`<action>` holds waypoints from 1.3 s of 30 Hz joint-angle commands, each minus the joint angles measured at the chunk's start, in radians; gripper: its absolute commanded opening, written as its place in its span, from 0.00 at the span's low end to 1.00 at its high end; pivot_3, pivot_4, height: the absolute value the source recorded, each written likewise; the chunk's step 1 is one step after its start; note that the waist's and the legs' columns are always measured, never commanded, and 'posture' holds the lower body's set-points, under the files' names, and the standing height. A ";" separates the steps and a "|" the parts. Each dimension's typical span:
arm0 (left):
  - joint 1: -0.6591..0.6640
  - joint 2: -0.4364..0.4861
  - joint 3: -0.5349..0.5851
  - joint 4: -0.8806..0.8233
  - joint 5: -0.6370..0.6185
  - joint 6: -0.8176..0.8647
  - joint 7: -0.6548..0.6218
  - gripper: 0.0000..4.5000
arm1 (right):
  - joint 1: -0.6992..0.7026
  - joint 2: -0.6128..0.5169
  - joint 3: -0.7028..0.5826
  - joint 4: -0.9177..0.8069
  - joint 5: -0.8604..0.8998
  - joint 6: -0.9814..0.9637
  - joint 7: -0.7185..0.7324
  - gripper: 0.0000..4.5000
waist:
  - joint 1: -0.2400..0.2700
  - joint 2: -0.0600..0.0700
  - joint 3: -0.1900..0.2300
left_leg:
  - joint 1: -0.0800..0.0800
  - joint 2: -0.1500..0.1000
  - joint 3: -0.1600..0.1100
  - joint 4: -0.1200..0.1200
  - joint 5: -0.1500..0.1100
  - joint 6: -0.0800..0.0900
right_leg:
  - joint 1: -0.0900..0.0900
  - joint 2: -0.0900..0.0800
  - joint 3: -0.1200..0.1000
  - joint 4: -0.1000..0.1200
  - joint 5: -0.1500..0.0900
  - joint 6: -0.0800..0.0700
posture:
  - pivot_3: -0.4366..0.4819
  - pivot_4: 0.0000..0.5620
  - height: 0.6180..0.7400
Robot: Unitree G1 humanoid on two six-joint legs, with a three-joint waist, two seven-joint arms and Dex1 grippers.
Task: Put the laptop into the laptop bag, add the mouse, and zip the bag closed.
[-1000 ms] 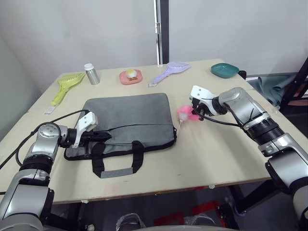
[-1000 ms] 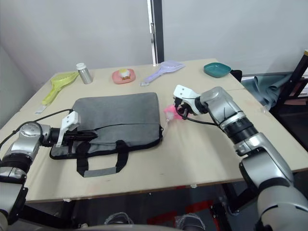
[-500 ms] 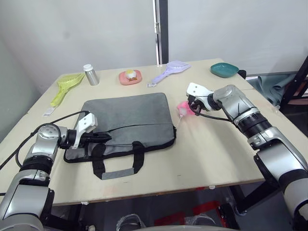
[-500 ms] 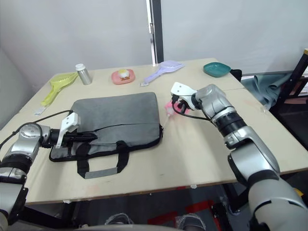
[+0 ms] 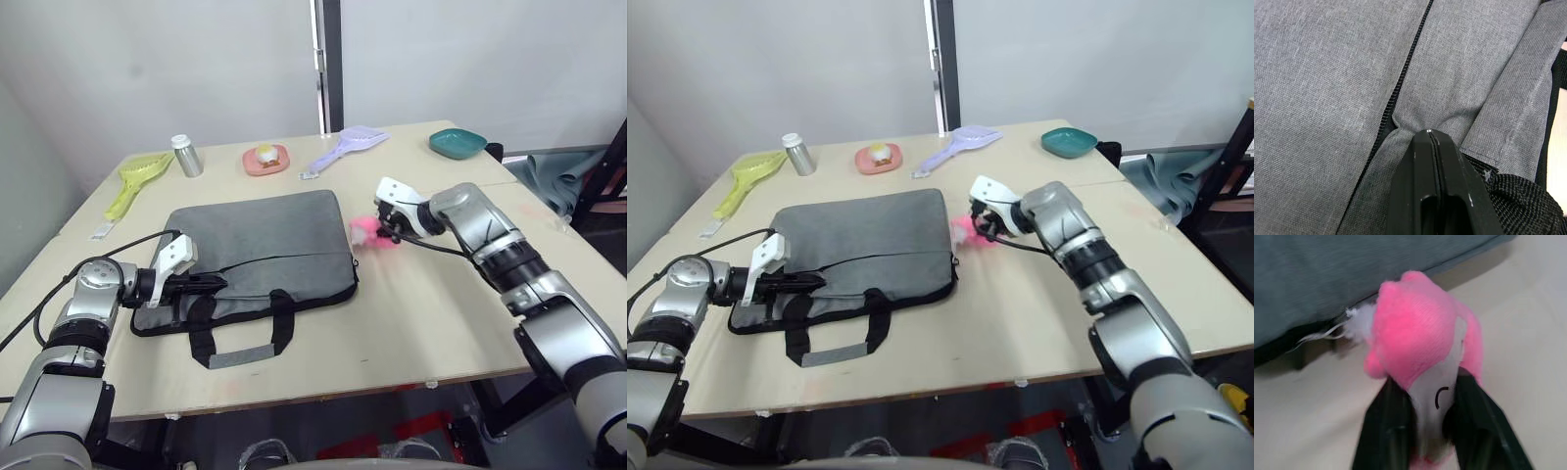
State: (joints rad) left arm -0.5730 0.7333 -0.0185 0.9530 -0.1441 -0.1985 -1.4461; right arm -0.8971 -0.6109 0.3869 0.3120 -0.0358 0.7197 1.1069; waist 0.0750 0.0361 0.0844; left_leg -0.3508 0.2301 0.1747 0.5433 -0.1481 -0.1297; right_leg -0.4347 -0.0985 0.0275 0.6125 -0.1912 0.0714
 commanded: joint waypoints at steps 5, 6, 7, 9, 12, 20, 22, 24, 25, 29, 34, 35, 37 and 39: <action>0.043 0.021 -0.062 0.134 0.088 0.012 -0.049 0.00 | 0.005 -0.182 -0.149 -0.175 0.100 0.142 0.076 0.88 | -0.002 -0.001 0.001 | 0.001 0.000 0.000 -0.003 0.000 0.000 | -0.001 0.002 0.002 0.000 -0.001 0.001 | 0.48 0.27 1.00; 0.031 0.034 -0.047 0.120 0.070 0.023 -0.068 0.00 | 0.005 -0.210 -0.174 -0.190 0.119 0.160 0.084 0.94 | -0.002 -0.003 0.003 | 0.000 0.000 0.000 -0.003 0.000 0.000 | -0.002 0.002 0.002 0.000 -0.001 0.001 | 0.48 0.27 1.00; 0.021 0.044 -0.032 0.107 0.052 0.037 -0.087 0.00 | 0.006 -0.232 -0.192 -0.204 0.138 0.175 0.091 1.00 | -0.003 -0.006 0.006 | -0.001 0.000 0.000 -0.003 0.000 0.000 | -0.004 0.003 0.003 0.000 -0.001 0.001 | 0.48 0.27 1.00; 0.004 0.064 -0.002 0.074 0.015 0.070 -0.119 0.00 | 0.016 -0.271 -0.226 -0.229 0.172 0.195 0.104 1.00 | -0.009 -0.011 0.011 | -0.002 0.001 0.000 -0.004 0.000 0.000 | -0.006 0.004 0.003 0.000 0.000 0.001 | 0.48 0.27 1.00; -0.001 0.105 0.055 -0.024 -0.050 0.140 -0.142 0.05 | 0.058 -0.327 -0.292 -0.253 0.221 0.211 0.113 1.00 | -0.016 -0.015 0.017 | -0.003 0.002 0.000 -0.005 -0.002 -0.004 | -0.008 0.006 0.003 0.000 0.004 -0.011 | 0.48 0.27 1.00; 0.187 0.273 0.282 -0.559 -0.315 0.569 -0.081 0.66 | 0.308 -0.448 -0.560 -0.419 0.411 0.264 0.128 1.00 | 0.000 -0.040 0.037 | -0.038 0.015 -0.003 0.012 -0.009 0.002 | -0.033 0.016 -0.004 -0.003 0.006 -0.020 | 0.48 0.27 1.00; 0.244 0.308 0.348 -0.659 -0.362 0.660 -0.044 0.81 | 0.347 -0.457 -0.605 -0.434 0.440 0.271 0.113 1.00 | 0.003 -0.042 0.039 | -0.040 0.019 -0.004 0.016 -0.014 0.001 | -0.034 0.019 -0.004 -0.003 0.004 -0.023 | 0.48 0.27 1.00; 0.318 0.354 0.445 -0.748 -0.412 0.764 -0.018 0.97 | 0.389 -0.464 -0.652 -0.443 0.466 0.276 0.098 1.00 | 0.005 -0.044 0.041 | -0.039 0.019 -0.003 0.016 -0.017 0.001 | -0.034 0.019 -0.004 -0.003 0.003 -0.025 | 0.48 0.27 1.00; 0.351 0.373 0.499 -0.775 -0.427 0.799 0.000 0.99 | 0.411 -0.467 -0.674 -0.453 0.479 0.278 0.092 1.00 | 0.006 -0.046 0.042 | -0.039 0.019 -0.003 0.016 -0.017 0.001 | -0.034 0.020 -0.003 -0.003 0.003 -0.025 | 0.48 0.27 1.00; 0.516 0.421 0.723 -0.831 -0.448 0.899 0.018 0.99 | 0.490 -0.474 -0.744 -0.479 0.524 0.274 0.074 1.00 | 0.005 -0.048 0.047 | -0.037 0.019 -0.002 0.017 -0.017 0.001 | -0.033 0.020 -0.002 -0.002 0.003 -0.026 | 0.48 0.27 1.00; 0.728 0.419 0.915 -0.849 -0.416 0.931 0.020 0.99 | 0.599 -0.463 -0.815 -0.490 0.532 0.188 0.054 1.00 | 0.008 -0.049 0.048 | -0.032 0.020 -0.001 0.019 -0.018 0.001 | -0.029 0.020 -0.002 -0.001 0.003 -0.025 | 0.48 0.27 1.00; 0.751 0.410 0.942 -0.859 -0.422 0.943 0.030 0.99 | 0.616 -0.452 -0.828 -0.488 0.534 0.161 0.049 1.00 | 0.009 -0.049 0.048 | -0.032 0.020 -0.002 0.020 -0.019 0.000 | -0.028 0.020 -0.002 -0.001 0.003 -0.025 | 0.48 0.27 1.00; 0.783 0.399 0.970 -0.868 -0.432 0.948 0.035 0.99 | 0.633 -0.436 -0.835 -0.490 0.544 0.134 0.036 1.00 | 0.014 -0.049 0.048 | -0.031 0.020 -0.002 0.022 -0.019 -0.001 | -0.027 0.020 -0.002 0.000 0.003 -0.025 | 0.48 0.27 1.00; 0.813 0.383 0.990 -0.893 -0.442 0.965 0.046 0.99 | 0.635 -0.416 -0.819 -0.478 0.546 0.110 0.021 1.00 | 0.015 -0.049 0.049 | -0.028 0.020 -0.002 0.023 -0.022 -0.003 | -0.022 0.020 -0.002 0.000 0.003 -0.026 | 0.48 0.27 1.00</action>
State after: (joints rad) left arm 0.2267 1.1181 0.9242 0.0974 -0.5735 0.7563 -1.4065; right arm -0.2603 -1.0321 -0.4037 -0.1564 0.4922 0.8628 1.1400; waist 0.0900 -0.0128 0.1329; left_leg -0.3761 0.2501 0.1728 0.5673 -0.1709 -0.1347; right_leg -0.4557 -0.0791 0.0263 0.6134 -0.1885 0.0459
